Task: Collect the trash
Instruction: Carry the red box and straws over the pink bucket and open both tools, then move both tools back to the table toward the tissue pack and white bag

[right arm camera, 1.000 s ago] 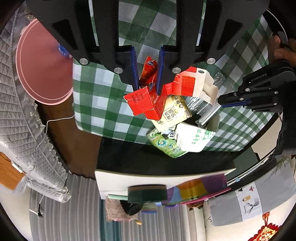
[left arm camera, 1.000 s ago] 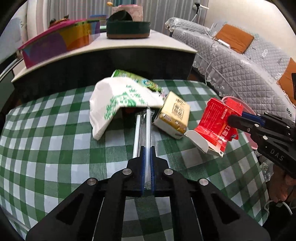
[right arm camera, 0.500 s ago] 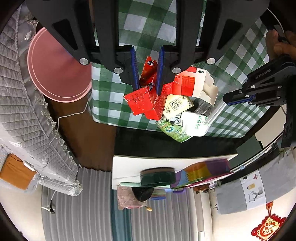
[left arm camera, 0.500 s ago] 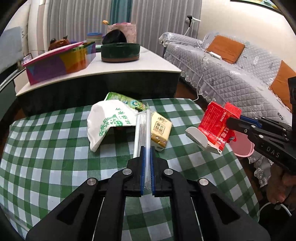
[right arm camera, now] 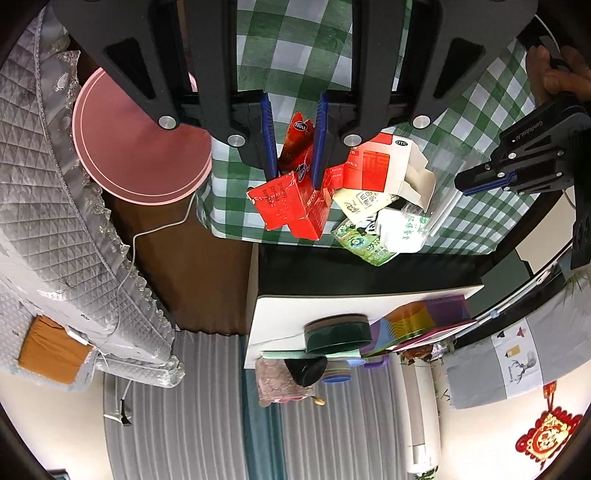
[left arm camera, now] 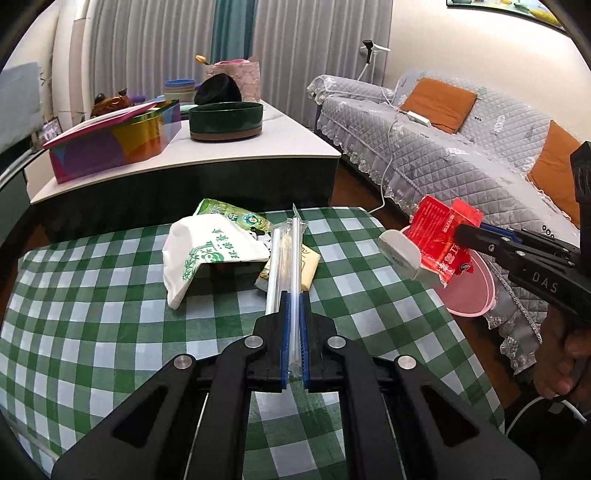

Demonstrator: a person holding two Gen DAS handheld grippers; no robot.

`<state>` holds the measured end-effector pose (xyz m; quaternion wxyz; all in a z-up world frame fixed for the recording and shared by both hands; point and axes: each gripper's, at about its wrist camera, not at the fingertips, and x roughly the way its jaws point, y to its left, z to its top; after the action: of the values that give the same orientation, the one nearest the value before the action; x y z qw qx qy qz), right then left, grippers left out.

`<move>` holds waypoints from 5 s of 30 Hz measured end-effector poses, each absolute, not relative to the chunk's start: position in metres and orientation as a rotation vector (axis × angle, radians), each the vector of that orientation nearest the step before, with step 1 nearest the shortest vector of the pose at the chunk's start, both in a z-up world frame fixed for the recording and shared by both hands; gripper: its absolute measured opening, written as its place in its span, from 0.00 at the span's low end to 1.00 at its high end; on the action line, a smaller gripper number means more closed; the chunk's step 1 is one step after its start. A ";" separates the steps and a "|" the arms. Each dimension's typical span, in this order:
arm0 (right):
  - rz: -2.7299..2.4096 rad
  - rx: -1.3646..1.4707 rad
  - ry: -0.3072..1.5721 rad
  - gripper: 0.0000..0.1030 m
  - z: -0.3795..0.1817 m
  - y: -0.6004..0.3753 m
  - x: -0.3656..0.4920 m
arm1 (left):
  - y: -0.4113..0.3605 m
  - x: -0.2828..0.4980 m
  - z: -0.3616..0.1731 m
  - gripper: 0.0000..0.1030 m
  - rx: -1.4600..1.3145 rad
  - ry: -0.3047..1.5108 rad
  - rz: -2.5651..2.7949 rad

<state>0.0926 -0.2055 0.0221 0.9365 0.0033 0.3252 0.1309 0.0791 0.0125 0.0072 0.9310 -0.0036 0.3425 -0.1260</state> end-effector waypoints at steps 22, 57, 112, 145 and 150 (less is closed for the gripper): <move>0.118 0.090 0.643 0.18 0.038 -0.256 0.099 | -0.011 0.078 0.013 0.05 0.001 0.683 -0.298; -0.263 0.189 0.633 0.18 0.041 -0.403 0.128 | -0.163 0.162 0.032 0.05 0.057 0.697 -0.487; -0.183 0.095 0.606 0.41 0.036 -0.325 0.127 | -0.088 0.127 0.038 0.22 -0.031 0.681 -0.367; 0.226 0.271 0.766 0.59 -0.027 -0.181 0.166 | 0.072 0.157 -0.031 0.36 -0.047 0.813 -0.067; 0.282 0.262 0.800 0.67 -0.037 -0.159 0.172 | 0.073 0.161 -0.032 0.36 -0.062 0.806 -0.063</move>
<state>0.1723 -0.1590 -0.0375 0.9030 0.1269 0.3870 0.1364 0.1612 0.0731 -0.0321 0.9190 -0.0299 0.3920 -0.0306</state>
